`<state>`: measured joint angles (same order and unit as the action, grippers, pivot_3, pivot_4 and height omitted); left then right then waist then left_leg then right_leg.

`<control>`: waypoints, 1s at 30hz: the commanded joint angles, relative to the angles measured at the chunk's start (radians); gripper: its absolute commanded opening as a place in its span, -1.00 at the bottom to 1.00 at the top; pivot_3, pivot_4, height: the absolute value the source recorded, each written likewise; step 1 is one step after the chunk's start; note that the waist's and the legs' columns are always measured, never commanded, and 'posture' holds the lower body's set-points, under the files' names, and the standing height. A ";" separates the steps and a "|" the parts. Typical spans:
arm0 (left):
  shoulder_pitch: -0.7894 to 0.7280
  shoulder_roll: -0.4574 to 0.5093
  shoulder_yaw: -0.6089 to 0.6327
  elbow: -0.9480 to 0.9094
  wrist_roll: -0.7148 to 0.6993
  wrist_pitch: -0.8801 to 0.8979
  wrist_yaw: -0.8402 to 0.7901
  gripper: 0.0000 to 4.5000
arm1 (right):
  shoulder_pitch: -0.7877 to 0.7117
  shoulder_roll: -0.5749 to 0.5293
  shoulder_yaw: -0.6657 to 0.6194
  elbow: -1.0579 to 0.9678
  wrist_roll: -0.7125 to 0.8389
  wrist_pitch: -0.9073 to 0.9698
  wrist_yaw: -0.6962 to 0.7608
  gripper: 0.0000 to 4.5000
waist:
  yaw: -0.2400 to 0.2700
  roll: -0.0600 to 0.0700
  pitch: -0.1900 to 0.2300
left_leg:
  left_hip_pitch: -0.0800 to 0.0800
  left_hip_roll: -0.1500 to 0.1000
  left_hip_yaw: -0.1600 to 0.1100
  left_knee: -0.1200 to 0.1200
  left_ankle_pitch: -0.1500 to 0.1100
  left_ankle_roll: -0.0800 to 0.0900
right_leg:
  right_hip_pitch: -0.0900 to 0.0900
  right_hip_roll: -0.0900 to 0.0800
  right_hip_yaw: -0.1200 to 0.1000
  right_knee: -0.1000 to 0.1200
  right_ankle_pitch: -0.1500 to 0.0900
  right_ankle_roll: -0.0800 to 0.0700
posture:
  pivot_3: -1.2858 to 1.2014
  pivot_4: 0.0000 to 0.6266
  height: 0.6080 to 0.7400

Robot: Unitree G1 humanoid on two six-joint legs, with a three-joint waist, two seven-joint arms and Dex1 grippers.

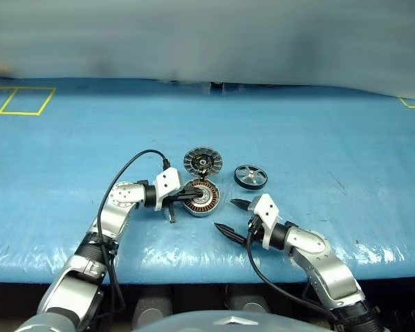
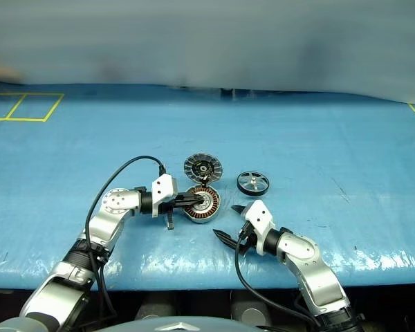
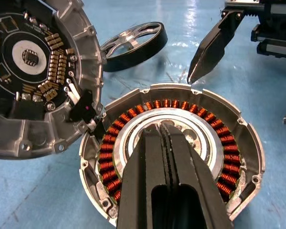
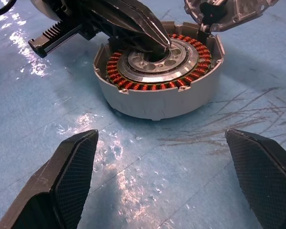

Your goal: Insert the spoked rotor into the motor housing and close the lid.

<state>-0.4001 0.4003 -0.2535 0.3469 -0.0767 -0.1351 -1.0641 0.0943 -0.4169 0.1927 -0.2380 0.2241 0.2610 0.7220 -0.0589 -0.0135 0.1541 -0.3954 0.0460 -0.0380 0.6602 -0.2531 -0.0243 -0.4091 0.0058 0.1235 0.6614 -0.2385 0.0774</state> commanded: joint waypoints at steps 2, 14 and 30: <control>-0.003 0.009 -0.020 0.004 0.039 -0.002 0.015 -0.99 | -0.007 0.008 0.000 -0.010 0.002 -0.025 0.000 1.00 | -0.001 0.000 0.000 | 0.000 0.000 0.000 0.000 0.000 0.000 | 0.000 0.000 0.000 0.000 -0.002 -0.003 | 0.03 -0.52 1.00; 0.000 -0.037 0.014 -0.029 -0.037 -0.012 0.006 -0.99 | -0.006 0.012 0.000 -0.008 -0.001 -0.031 -0.001 1.00 | 0.003 0.000 0.000 | 0.000 0.000 0.000 0.000 0.000 0.000 | 0.001 0.000 0.000 0.000 -0.002 -0.003 | 0.03 -0.52 1.00; -0.009 0.005 -0.055 -0.009 0.054 0.046 -0.002 -0.99 | -0.001 0.018 -0.002 -0.007 -0.005 -0.036 -0.003 1.00 | 0.003 0.000 0.000 | 0.001 0.000 0.000 0.000 0.000 0.000 | 0.001 0.000 0.000 0.000 -0.002 -0.003 | 0.03 -0.52 1.00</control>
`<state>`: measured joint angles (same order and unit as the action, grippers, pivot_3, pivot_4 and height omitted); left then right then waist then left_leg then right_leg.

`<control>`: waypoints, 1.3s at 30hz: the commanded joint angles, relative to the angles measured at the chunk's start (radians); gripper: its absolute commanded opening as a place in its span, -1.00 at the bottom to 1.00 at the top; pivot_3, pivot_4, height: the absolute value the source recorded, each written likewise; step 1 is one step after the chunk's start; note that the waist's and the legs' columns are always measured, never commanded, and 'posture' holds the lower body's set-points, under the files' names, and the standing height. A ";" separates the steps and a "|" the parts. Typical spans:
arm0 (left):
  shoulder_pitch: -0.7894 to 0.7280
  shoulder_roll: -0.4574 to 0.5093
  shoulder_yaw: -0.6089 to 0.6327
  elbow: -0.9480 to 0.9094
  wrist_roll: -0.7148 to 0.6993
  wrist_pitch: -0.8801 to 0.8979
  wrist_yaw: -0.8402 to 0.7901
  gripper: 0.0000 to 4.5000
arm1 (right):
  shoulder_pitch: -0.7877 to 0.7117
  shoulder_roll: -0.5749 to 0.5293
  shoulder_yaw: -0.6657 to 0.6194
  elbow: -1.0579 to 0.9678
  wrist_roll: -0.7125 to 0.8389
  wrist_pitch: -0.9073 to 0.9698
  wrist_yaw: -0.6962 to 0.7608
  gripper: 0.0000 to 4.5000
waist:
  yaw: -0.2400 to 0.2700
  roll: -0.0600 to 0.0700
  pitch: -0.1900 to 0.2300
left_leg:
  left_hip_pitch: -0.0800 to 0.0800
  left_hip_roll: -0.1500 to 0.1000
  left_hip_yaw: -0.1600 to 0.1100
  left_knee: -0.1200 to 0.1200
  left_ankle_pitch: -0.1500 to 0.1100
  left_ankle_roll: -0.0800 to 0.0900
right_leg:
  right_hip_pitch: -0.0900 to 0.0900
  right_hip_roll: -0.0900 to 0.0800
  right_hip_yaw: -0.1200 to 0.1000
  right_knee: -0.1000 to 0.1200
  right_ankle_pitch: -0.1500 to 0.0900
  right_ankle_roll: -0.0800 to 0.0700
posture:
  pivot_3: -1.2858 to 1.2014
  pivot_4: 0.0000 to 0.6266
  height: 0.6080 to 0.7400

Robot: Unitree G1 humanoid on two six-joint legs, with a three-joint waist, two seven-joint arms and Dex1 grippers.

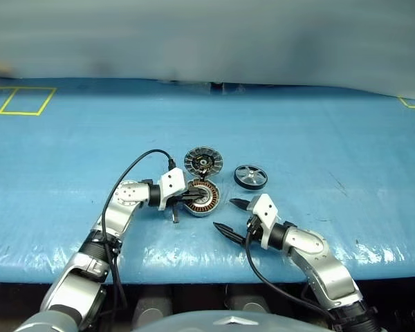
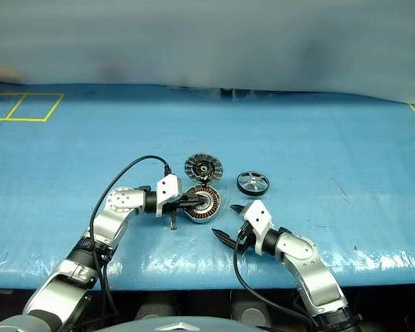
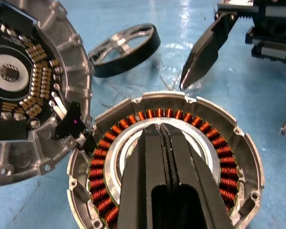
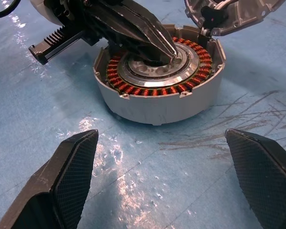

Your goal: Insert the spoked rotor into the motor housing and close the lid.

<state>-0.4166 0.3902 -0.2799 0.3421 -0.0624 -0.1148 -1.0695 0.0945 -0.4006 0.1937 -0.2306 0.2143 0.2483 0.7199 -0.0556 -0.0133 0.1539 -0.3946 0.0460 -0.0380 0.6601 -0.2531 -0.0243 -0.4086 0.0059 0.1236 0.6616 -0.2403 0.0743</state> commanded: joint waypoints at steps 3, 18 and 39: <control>0.008 0.014 -0.030 -0.004 0.045 0.026 0.012 -0.99 | 0.001 0.003 -0.004 -0.017 0.004 -0.023 -0.004 1.00 | 0.000 0.000 0.000 | 0.000 0.000 0.000 0.000 0.000 0.000 | 0.000 0.000 0.000 0.000 0.000 0.000 | 0.03 -0.52 1.00; 0.104 -0.054 0.114 -0.165 -0.226 0.045 -0.012 -0.99 | -0.012 -0.012 -0.055 -0.089 0.053 0.013 -0.003 1.00 | -0.003 0.000 0.000 | -0.001 0.000 0.000 -0.001 0.000 0.000 | -0.002 0.000 0.000 0.000 0.001 0.001 | 0.03 -0.52 1.00; 0.290 -0.031 0.138 -0.270 -0.248 0.056 0.074 -0.99 | -0.326 -0.149 -0.154 0.083 -0.055 0.276 -0.154 1.00 | -0.003 0.000 0.001 | -0.002 0.000 0.001 -0.002 -0.001 0.001 | -0.002 -0.001 0.000 -0.001 0.003 -0.001 | 0.03 -0.52 1.00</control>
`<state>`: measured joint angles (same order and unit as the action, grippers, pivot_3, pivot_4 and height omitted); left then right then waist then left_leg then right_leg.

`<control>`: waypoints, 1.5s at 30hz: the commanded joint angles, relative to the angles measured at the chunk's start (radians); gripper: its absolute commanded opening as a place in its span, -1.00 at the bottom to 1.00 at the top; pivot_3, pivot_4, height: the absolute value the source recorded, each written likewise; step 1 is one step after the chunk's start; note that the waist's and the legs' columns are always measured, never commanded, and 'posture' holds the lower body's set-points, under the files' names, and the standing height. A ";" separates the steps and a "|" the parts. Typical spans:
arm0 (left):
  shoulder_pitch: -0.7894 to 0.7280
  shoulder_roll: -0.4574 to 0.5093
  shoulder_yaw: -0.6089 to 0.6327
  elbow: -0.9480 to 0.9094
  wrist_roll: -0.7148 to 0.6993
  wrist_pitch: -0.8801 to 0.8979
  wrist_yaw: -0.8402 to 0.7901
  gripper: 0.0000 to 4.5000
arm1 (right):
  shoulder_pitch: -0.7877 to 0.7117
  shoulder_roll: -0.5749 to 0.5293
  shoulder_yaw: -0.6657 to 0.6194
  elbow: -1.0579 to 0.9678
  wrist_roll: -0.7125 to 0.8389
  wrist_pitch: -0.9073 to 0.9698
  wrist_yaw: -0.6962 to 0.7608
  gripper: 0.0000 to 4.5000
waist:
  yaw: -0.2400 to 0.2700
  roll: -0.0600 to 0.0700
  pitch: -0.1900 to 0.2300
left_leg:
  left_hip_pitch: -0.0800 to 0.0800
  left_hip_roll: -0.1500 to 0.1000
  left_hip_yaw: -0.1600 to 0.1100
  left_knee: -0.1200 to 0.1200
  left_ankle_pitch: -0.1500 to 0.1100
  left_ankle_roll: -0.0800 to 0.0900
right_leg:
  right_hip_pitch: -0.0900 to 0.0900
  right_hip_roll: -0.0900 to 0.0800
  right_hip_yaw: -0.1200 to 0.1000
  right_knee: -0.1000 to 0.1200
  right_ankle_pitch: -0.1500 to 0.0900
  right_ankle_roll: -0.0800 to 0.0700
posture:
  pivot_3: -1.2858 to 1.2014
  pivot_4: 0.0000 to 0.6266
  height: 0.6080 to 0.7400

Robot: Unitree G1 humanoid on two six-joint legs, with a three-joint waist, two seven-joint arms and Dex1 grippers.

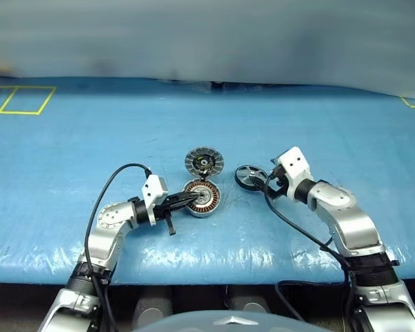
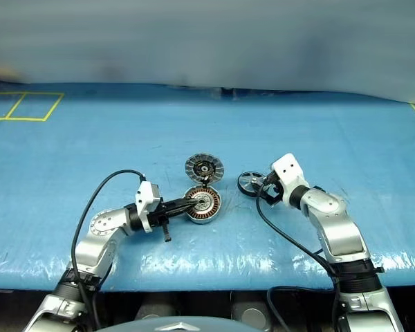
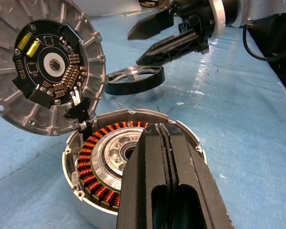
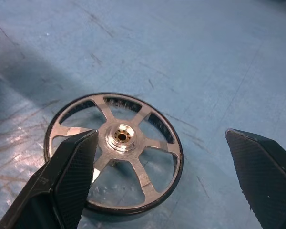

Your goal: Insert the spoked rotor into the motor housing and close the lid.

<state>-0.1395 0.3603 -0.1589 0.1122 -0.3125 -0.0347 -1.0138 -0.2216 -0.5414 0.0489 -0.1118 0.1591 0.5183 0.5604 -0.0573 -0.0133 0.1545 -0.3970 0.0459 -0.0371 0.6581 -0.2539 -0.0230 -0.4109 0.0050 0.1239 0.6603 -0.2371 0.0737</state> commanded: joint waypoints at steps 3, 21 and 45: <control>0.029 0.002 0.018 -0.042 0.004 -0.030 0.029 -0.99 | 0.007 -0.014 0.000 -0.060 -0.006 0.021 0.012 1.00 | -0.002 0.000 0.000 | 0.000 0.000 0.000 0.000 0.000 0.000 | 0.000 0.000 0.000 0.000 0.000 0.000 | 0.03 -0.52 1.00; 0.015 0.000 0.006 -0.010 0.009 -0.031 0.028 -0.99 | 0.074 -0.038 0.022 -0.207 -0.098 -0.016 -0.014 1.00 | -0.004 0.000 0.000 | 0.000 0.000 0.000 0.000 0.000 0.000 | 0.000 0.000 0.000 0.000 -0.002 0.003 | 0.03 -0.52 1.00; 0.044 0.000 0.011 -0.013 0.031 -0.040 0.063 -1.00 | 0.061 -0.012 0.085 -0.148 -0.125 0.002 -0.001 -0.13 | -0.003 0.000 0.000 | 0.001 0.000 0.000 0.000 0.000 0.000 | 0.000 0.000 0.000 0.000 -0.003 0.002 | 0.03 -0.52 1.00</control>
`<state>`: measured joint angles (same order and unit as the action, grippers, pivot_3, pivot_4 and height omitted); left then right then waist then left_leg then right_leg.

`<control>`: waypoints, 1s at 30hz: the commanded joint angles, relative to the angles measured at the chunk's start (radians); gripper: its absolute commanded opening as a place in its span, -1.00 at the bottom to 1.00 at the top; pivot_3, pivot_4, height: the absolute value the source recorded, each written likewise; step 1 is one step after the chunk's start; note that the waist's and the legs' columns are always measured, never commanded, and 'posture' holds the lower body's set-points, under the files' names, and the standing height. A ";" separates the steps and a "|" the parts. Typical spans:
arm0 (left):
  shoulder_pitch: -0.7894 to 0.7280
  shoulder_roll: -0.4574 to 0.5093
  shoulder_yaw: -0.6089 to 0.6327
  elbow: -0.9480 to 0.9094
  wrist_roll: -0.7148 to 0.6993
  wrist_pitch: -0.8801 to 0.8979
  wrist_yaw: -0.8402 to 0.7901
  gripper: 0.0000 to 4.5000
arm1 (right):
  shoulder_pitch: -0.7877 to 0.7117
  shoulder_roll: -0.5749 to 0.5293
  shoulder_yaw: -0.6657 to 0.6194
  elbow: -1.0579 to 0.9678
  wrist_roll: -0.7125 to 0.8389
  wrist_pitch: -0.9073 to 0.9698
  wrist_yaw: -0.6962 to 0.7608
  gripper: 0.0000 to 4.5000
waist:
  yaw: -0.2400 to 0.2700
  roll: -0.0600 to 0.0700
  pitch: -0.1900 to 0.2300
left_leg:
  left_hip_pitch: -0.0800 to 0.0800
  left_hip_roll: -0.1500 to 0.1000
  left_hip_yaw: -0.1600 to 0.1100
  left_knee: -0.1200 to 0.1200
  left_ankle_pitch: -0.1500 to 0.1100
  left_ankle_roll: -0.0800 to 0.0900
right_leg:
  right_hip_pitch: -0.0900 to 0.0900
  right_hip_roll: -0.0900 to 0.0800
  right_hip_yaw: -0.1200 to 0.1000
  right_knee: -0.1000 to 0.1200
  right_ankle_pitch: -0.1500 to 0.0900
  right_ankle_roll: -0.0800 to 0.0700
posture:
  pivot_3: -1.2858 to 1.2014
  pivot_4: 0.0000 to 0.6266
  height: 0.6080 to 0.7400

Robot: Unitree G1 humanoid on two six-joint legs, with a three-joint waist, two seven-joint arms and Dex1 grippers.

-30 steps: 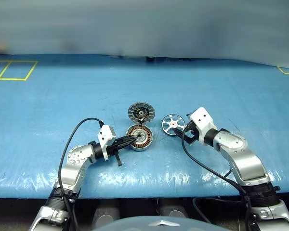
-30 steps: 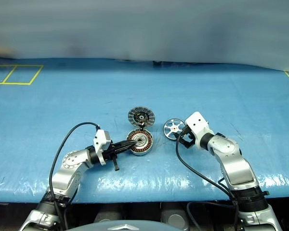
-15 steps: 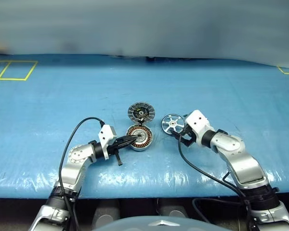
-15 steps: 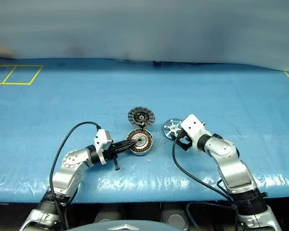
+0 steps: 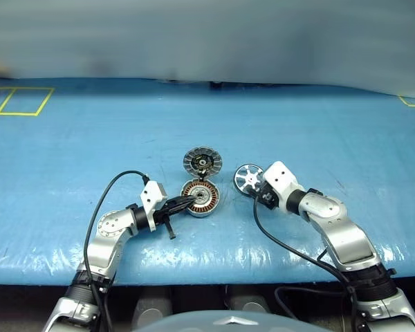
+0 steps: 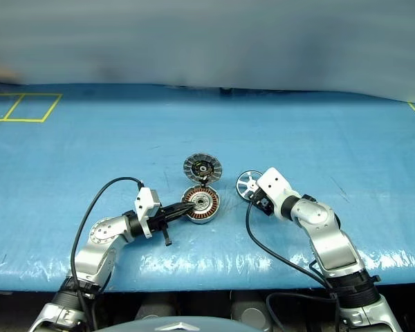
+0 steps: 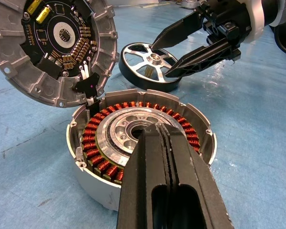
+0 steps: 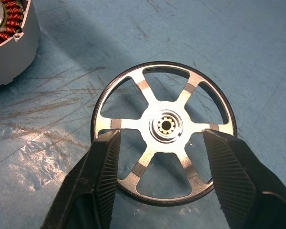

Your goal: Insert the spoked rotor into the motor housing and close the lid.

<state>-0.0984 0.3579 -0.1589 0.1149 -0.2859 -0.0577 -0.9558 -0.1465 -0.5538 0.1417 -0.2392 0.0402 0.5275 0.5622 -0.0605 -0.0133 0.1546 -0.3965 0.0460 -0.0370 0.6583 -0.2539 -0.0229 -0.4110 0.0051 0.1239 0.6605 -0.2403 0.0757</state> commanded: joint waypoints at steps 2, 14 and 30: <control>0.004 0.003 0.010 -0.015 0.005 -0.017 0.006 -1.00 | -0.015 0.000 -0.008 -0.021 -0.008 -0.007 -0.003 -0.44 | 0.000 0.000 0.000 | 0.000 0.000 0.000 0.000 0.000 0.000 | 0.000 0.000 0.000 0.000 0.000 0.000 | 0.03 -0.52 1.00; 0.009 0.010 0.013 -0.019 0.002 -0.012 0.005 -1.00 | -0.011 0.014 -0.005 0.002 0.010 0.000 0.011 -0.68 | -0.002 0.000 0.000 | 0.001 0.000 0.000 0.000 0.000 0.000 | 0.000 0.000 0.000 0.000 0.000 0.000 | 0.03 -0.52 1.00; 0.010 0.012 0.008 -0.015 0.007 -0.014 0.006 -1.00 | -0.019 0.018 -0.024 0.023 0.002 0.009 -0.018 -0.68 | -0.002 0.000 0.000 | 0.001 0.000 0.000 0.000 0.000 0.000 | 0.001 0.000 0.000 0.000 0.000 0.000 | 0.03 -0.52 1.00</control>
<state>-0.0949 0.3614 -0.1588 0.1148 -0.2855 -0.0581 -0.9492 -0.1552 -0.5366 0.1378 -0.2130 0.0459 0.5334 0.5469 -0.0630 -0.0134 0.1545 -0.3953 0.0460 -0.0369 0.6585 -0.2539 -0.0229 -0.4101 0.0052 0.1240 0.6606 -0.2404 0.0753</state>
